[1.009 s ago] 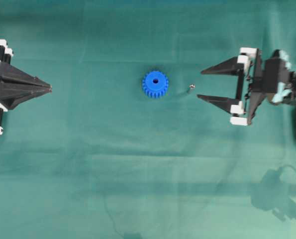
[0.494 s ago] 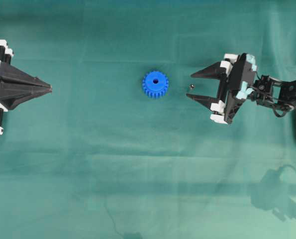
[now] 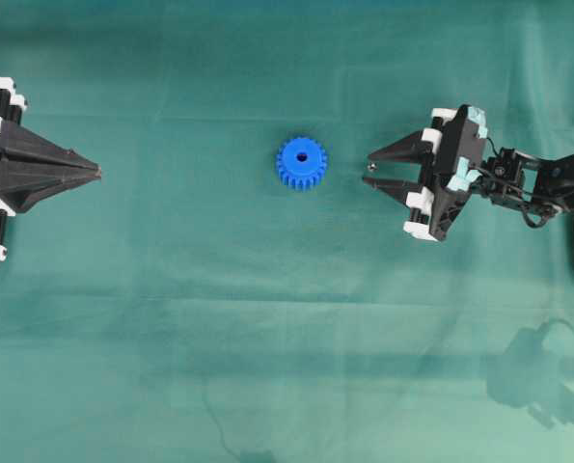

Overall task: Insert the shaft placed at a random location into the center hole of the small gear at another random location.
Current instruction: 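Close the right gripper around the top of the metal shaft, then lift the shaft with the right gripper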

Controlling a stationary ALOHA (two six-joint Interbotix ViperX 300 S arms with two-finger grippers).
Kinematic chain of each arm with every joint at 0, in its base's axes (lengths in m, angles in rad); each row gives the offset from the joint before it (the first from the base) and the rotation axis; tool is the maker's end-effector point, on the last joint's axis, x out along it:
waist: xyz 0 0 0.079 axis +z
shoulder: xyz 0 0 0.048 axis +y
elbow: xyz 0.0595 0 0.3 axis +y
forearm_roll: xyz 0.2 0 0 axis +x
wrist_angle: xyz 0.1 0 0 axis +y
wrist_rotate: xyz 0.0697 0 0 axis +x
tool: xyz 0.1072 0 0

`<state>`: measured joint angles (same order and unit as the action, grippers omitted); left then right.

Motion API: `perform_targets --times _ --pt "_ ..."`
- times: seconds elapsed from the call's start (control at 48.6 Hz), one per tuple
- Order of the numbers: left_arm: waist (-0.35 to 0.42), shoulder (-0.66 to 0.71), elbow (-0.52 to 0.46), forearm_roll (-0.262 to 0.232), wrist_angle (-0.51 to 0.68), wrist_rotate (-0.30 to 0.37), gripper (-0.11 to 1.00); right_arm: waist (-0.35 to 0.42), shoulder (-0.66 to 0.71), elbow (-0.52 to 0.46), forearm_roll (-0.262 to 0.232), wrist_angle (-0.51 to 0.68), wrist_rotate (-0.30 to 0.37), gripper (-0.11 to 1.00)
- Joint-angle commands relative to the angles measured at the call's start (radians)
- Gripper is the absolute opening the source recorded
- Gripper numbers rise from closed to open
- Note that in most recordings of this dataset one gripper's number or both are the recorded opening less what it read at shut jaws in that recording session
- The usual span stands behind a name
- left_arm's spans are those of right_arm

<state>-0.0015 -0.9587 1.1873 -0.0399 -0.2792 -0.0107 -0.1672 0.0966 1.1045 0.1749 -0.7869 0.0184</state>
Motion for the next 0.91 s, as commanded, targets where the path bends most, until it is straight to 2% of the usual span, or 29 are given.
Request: perform_targets --times 0.0,0.062,0.082,0.35,0.474,0.577,0.886 --pt "-0.002 0.006 -0.008 -0.002 -0.005 -0.002 0.0 0.005 -0.008 -0.011 -0.005 -0.012 0.003 0.29" --pt "0.0 0.005 -0.008 -0.003 -0.005 -0.003 0.0 0.006 -0.008 -0.008 -0.005 -0.018 0.003 0.15" --pt "0.0 0.005 -0.008 -0.003 -0.005 -0.003 0.0 0.006 -0.008 -0.008 -0.005 -0.021 0.003 0.14" --pt "0.0 0.002 -0.008 -0.002 -0.005 -0.003 0.0 0.006 -0.017 -0.011 0.0 -0.034 0.005 0.14" --pt "0.0 0.002 -0.008 -0.003 -0.005 -0.003 0.0 0.006 -0.067 -0.012 0.005 -0.017 0.006 0.14" --pt "0.0 -0.002 -0.009 -0.003 -0.006 -0.003 0.0 0.006 -0.143 -0.015 0.005 0.037 0.005 0.14" --pt "0.0 -0.002 -0.009 -0.005 -0.008 -0.005 0.0 0.006 -0.396 -0.048 -0.002 0.304 -0.008 0.14"
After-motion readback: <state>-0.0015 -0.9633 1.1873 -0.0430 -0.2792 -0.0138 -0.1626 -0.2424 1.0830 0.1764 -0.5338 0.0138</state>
